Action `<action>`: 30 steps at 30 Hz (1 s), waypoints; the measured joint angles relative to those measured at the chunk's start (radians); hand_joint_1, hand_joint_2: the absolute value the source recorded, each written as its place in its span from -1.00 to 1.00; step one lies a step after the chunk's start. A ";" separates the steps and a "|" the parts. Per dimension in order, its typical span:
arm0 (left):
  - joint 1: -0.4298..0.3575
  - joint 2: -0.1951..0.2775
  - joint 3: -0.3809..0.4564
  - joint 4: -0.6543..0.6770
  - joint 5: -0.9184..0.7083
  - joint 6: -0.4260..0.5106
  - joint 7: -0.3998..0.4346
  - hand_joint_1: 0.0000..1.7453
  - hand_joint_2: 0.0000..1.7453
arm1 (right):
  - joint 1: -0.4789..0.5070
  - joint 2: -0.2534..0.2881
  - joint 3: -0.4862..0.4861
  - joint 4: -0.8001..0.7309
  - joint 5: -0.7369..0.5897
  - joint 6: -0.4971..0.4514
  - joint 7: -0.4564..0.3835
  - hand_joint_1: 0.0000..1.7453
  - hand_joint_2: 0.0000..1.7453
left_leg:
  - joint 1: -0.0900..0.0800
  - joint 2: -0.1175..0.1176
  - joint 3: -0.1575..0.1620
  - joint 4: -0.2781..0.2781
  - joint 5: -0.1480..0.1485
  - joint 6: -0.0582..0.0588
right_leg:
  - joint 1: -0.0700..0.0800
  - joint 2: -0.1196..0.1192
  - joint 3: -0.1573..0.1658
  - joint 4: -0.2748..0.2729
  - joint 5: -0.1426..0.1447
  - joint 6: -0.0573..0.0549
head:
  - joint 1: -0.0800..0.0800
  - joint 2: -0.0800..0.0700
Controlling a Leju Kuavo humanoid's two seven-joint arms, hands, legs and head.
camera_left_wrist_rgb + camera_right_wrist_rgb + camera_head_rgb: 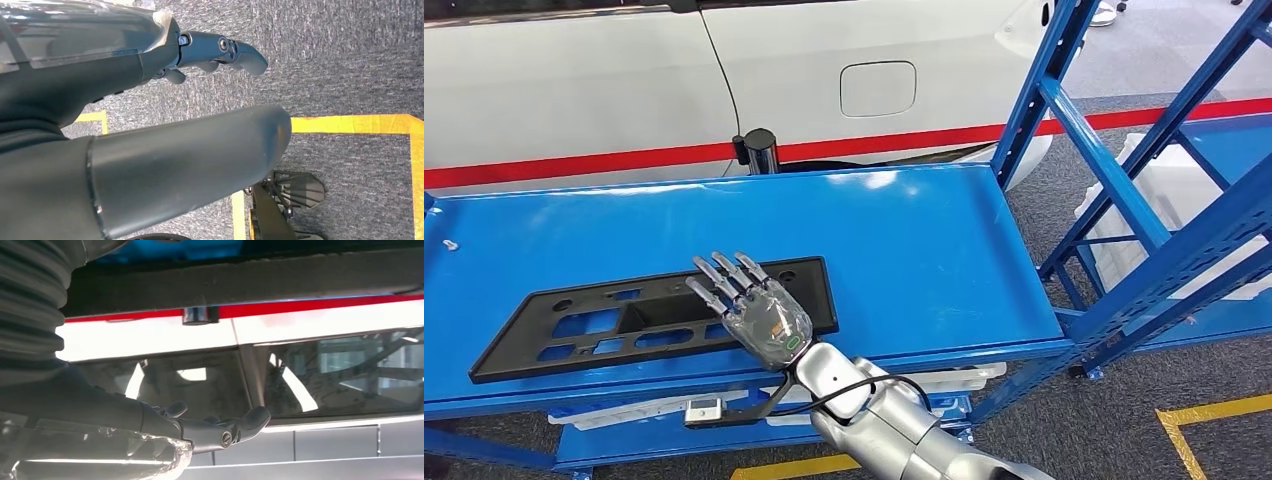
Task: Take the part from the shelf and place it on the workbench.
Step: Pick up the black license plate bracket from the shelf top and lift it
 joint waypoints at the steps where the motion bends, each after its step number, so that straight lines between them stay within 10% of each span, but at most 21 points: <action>1: 0.000 0.000 0.002 0.000 0.000 0.002 0.000 -1.00 -1.00 | -0.002 0.002 0.000 0.005 0.016 0.003 0.015 -1.00 1.00 | 0.001 0.000 0.000 0.000 0.000 0.000 | 0.001 0.000 0.000 0.000 0.000 0.000 | 0.000 0.000; 16: 0.000 -0.007 0.017 0.000 -0.008 0.021 0.007 -1.00 -1.00 | -0.036 0.032 -0.006 0.087 0.014 0.050 0.042 -0.96 1.00 | 0.003 0.000 0.001 -0.002 0.000 0.000 | 0.002 0.000 0.000 0.000 0.000 0.000 | 0.000 0.000; 20: -0.001 -0.008 0.019 0.000 -0.026 0.021 0.003 -1.00 -1.00 | -0.051 0.038 -0.008 0.110 0.020 0.067 0.059 0.83 1.00 | 0.003 0.000 0.001 -0.002 0.000 -0.001 | 0.002 0.000 0.000 0.000 0.000 0.000 | 0.000 0.000; 30: -0.002 -0.008 0.027 0.000 -0.027 0.025 -0.013 -1.00 -1.00 | -0.070 0.040 -0.010 0.150 0.033 0.074 0.090 1.00 1.00 | 0.003 0.000 0.001 -0.001 0.000 -0.001 | 0.002 0.000 0.000 0.000 0.000 0.000 | 0.000 0.000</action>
